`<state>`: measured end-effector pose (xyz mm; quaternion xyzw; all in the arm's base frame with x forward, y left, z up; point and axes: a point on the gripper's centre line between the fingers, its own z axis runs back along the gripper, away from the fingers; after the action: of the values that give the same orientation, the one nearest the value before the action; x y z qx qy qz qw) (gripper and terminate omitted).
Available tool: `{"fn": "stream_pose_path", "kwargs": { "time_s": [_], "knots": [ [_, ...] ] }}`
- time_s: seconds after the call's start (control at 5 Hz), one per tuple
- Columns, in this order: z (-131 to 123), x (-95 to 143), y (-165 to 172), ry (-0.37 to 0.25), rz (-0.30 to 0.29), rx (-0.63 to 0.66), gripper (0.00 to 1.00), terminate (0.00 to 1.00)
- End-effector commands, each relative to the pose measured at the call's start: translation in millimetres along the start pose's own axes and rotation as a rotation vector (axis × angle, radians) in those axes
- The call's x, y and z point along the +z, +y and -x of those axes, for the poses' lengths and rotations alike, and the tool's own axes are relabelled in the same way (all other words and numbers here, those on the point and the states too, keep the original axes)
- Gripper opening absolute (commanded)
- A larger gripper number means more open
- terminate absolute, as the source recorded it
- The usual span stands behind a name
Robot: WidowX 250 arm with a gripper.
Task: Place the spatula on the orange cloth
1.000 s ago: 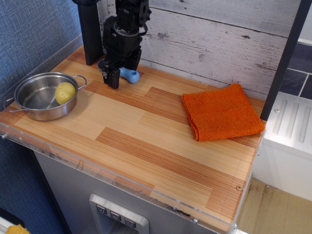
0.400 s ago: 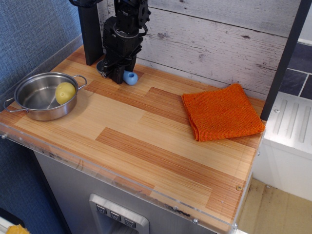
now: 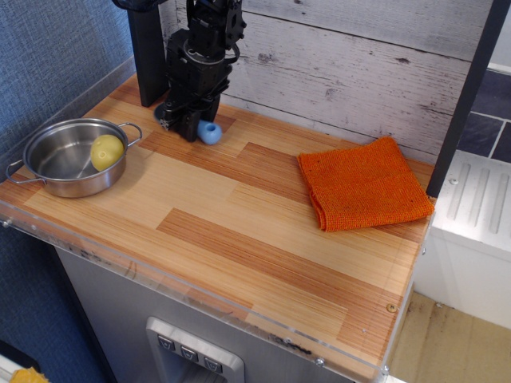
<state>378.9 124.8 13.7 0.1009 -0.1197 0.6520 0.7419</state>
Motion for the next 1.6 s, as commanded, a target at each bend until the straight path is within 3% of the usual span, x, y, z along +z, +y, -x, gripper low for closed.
{"fn": "stream_pose_path", "kwargs": {
  "time_s": [0.0, 0.4, 0.6, 1.0, 1.4],
  "knots": [
    [-7, 61, -4, -0.046, 0.131, 0.019, 0.0, 0.0],
    [42, 109, -2, -0.04, 0.23, -0.088, 0.0, 0.0],
    [67, 123, 6, -0.022, 0.264, -0.139, 0.0, 0.0],
    [130, 124, 19, 0.02, 0.264, -0.289, 0.0, 0.0],
    [166, 112, 19, 0.02, 0.258, -0.403, 0.0, 0.0]
  ]
}}
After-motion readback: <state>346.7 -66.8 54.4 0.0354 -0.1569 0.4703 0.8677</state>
